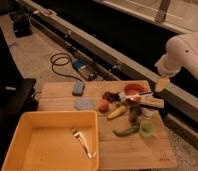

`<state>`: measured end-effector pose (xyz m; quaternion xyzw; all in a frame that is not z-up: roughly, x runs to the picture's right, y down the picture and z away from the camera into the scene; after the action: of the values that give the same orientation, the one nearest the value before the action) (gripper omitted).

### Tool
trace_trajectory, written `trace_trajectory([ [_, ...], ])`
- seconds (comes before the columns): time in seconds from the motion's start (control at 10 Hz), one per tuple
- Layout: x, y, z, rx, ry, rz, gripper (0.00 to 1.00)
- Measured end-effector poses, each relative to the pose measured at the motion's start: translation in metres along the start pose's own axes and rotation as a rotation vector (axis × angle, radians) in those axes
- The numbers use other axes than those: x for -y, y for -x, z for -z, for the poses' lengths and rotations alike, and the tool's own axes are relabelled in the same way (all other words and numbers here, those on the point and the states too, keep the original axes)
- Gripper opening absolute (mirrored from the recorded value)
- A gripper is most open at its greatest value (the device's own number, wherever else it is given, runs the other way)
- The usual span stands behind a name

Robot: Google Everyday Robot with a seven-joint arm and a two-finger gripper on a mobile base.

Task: Place grapes in tray

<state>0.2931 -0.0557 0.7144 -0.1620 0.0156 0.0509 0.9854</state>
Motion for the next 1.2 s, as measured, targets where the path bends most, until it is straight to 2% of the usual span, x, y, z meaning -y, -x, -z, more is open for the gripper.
trace_trajectory([
  [0.4,-0.005,0.093,-0.008,0.028,-0.004,0.165,0.80],
  [0.8,-0.021,0.172,-0.024,0.069,0.013,0.312,0.80],
  [1.2,-0.022,0.173,-0.025,0.073,0.015,0.315,0.80],
])
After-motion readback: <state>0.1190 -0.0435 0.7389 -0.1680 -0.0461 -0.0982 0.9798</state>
